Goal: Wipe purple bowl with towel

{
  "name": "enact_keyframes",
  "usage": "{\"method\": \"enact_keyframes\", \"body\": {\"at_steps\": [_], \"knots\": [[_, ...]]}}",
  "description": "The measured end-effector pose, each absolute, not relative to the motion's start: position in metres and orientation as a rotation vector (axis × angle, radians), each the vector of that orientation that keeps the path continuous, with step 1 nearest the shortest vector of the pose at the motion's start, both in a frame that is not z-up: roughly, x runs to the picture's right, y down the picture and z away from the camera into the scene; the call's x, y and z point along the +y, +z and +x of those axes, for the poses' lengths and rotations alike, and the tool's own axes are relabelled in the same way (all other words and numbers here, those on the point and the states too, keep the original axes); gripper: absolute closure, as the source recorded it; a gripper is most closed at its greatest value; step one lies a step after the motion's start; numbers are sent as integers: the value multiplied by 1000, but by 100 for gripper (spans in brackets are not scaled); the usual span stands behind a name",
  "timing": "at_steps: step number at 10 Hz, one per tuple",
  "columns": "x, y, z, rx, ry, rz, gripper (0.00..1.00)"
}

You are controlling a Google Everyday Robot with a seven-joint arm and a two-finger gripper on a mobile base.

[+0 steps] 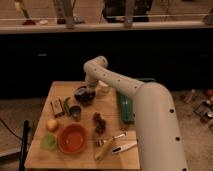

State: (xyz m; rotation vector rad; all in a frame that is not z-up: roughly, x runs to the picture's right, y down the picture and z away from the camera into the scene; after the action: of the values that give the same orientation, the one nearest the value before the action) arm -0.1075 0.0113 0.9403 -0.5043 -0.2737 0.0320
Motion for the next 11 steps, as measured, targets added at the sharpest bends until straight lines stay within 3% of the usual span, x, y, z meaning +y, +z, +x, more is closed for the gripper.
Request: {"method": "enact_keyframes", "body": {"at_steps": [5,11], "knots": [[28,922,-130,-328,-37,-534,99],[49,880,-105,-303,-59,-551,99]]}}
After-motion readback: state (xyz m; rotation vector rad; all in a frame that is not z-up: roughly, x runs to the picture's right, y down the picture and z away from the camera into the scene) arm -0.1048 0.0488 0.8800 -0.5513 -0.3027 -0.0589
